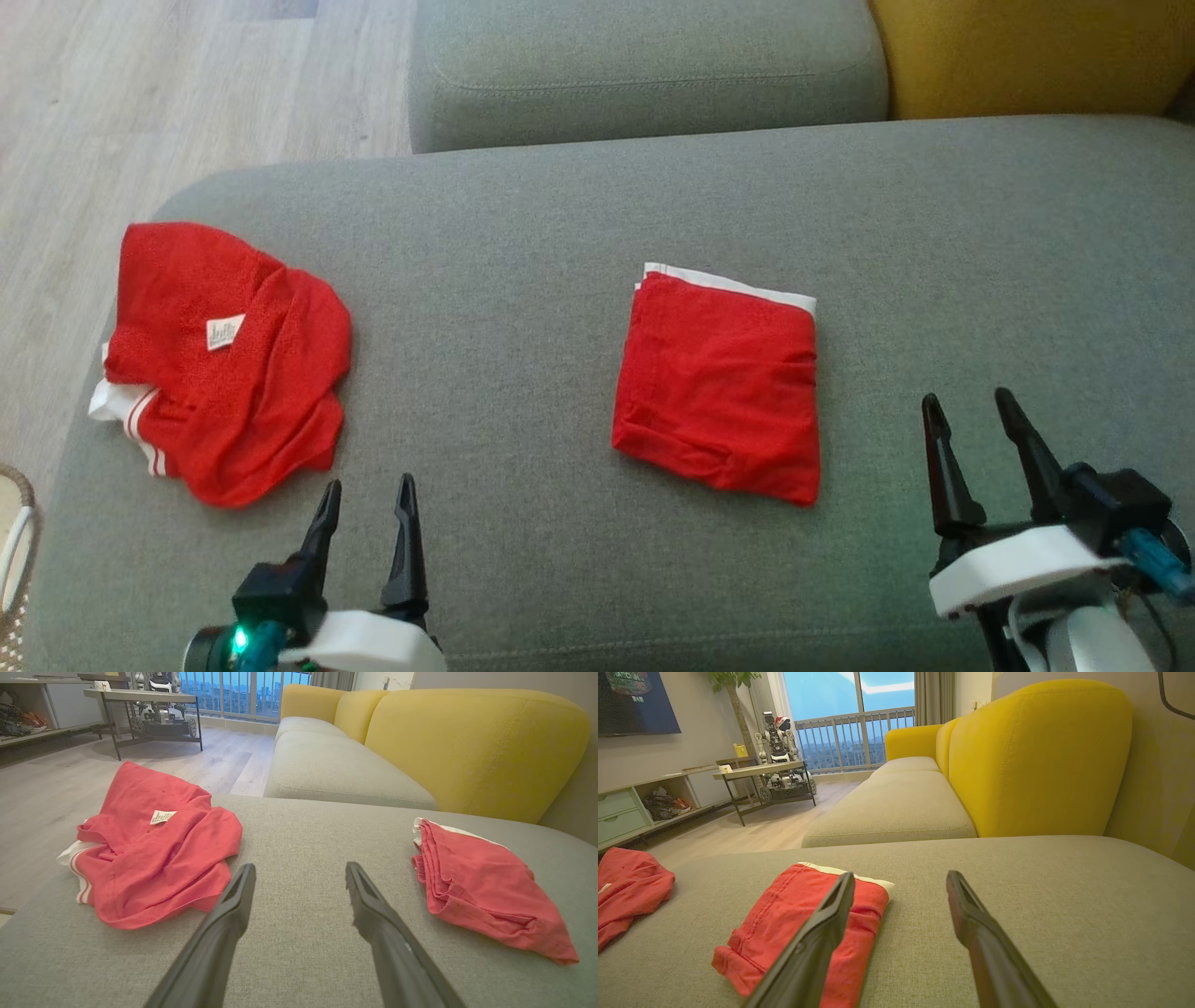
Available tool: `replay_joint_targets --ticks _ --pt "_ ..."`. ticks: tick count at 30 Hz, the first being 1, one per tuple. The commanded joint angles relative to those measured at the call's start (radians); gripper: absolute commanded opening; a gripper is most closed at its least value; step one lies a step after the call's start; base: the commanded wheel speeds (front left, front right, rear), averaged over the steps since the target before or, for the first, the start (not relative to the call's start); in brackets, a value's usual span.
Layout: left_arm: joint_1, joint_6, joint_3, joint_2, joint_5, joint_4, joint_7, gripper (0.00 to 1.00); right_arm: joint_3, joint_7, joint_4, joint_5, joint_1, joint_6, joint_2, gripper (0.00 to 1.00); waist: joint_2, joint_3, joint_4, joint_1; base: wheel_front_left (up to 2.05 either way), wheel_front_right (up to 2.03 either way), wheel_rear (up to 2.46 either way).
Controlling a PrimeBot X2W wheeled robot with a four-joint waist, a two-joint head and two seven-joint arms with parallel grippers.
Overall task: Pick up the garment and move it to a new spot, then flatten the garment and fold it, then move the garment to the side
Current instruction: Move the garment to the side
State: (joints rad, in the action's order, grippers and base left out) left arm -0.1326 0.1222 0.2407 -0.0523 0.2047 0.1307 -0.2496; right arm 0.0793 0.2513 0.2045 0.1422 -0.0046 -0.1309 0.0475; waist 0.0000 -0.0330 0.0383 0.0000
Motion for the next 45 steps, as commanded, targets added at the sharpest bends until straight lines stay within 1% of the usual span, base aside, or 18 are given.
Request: replay_joint_targets --ticks 1,8,13,20,26,34,37,38,39,41,45 --pt "0.036 -0.003 -0.030 0.002 -0.007 -0.034 -0.012 1.00 -0.025 0.010 -0.023 0.009 -0.023 0.000 0.003 1.00 0.0000 0.002 0.001 0.0000 0.00 0.00 0.00" --pt "0.047 -0.005 -0.015 0.002 -0.011 -0.035 -0.012 1.00 -0.025 0.010 0.004 0.023 -0.041 0.000 0.003 1.00 0.0000 0.025 0.011 0.0000 0.00 0.00 0.00" --pt "0.060 -0.009 -0.009 0.002 -0.017 -0.037 -0.012 1.00 -0.047 0.010 0.047 0.075 -0.084 0.000 0.003 1.00 0.0000 0.057 0.025 0.0000 0.00 0.00 0.00" --pt "0.093 -0.025 -0.002 0.002 -0.028 -0.026 -0.012 1.00 -0.095 0.005 0.198 0.183 -0.209 0.000 0.003 1.00 0.0000 0.115 0.056 0.0000 0.00 0.00 0.00" --pt "0.120 -0.034 -0.005 0.002 -0.031 -0.021 -0.012 1.00 -0.114 0.005 0.360 0.290 -0.301 0.000 0.003 1.00 0.0000 0.148 0.085 0.0000 0.00 0.00 0.00" --pt "0.136 -0.039 -0.005 0.002 -0.034 -0.018 -0.012 1.00 -0.125 0.009 0.530 0.330 -0.392 0.000 0.003 1.00 0.0000 0.172 0.113 0.0000 0.00 0.00 0.00" --pt "0.139 -0.045 -0.004 0.002 -0.045 -0.015 -0.012 1.00 -0.122 0.010 0.577 0.315 -0.419 0.000 0.003 1.00 0.0000 0.176 0.117 0.0000 0.00 0.00 0.00" --pt "0.140 -0.049 -0.005 0.002 -0.051 -0.015 -0.012 1.00 -0.119 0.010 0.584 0.313 -0.427 0.000 0.003 0.47 0.0000 0.178 0.118 0.0000 0.00 0.00 0.00" --pt "0.142 -0.054 -0.009 0.002 -0.056 -0.014 -0.012 1.00 -0.117 0.010 0.591 0.307 -0.433 0.000 0.003 0.00 0.0000 0.179 0.119 0.0000 0.00 0.00 0.00" --pt "0.147 -0.060 -0.023 0.002 -0.067 -0.016 -0.012 1.00 -0.113 0.010 0.600 0.275 -0.442 0.000 0.003 0.00 0.0000 0.180 0.120 0.0000 0.00 0.00 0.00" --pt "0.152 -0.091 -0.025 0.002 -0.079 -0.038 -0.012 1.00 -0.115 0.010 0.601 0.176 -0.451 0.000 0.003 0.00 0.0000 0.177 0.114 0.0000 0.00 0.00 0.00"
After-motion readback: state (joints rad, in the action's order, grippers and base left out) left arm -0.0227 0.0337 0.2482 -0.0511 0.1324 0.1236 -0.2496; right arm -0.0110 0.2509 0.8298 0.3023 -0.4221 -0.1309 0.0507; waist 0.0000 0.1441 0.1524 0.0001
